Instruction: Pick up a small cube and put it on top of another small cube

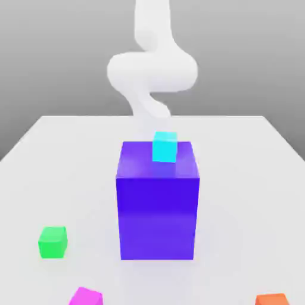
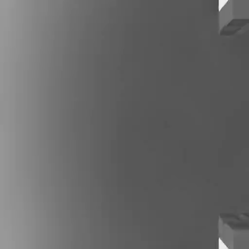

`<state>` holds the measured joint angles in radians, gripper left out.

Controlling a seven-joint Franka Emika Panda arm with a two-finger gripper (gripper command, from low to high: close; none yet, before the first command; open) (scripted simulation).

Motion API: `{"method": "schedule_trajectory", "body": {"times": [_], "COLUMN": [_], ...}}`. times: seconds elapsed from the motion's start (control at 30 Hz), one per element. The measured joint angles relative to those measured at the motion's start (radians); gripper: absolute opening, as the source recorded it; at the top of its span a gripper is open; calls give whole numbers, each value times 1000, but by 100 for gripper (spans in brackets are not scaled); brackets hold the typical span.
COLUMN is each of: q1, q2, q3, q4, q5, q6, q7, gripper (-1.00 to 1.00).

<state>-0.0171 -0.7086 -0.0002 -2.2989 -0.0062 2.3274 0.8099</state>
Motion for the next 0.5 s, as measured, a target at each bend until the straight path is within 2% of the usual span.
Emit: {"method": "schedule_trajectory", "body": {"times": [0.5], "q1": [-70], "q2": [550], "q3": [-41], "q4": [6], "q5": [-26], "q6": [165], "q7": [52], "gripper": [0]}}
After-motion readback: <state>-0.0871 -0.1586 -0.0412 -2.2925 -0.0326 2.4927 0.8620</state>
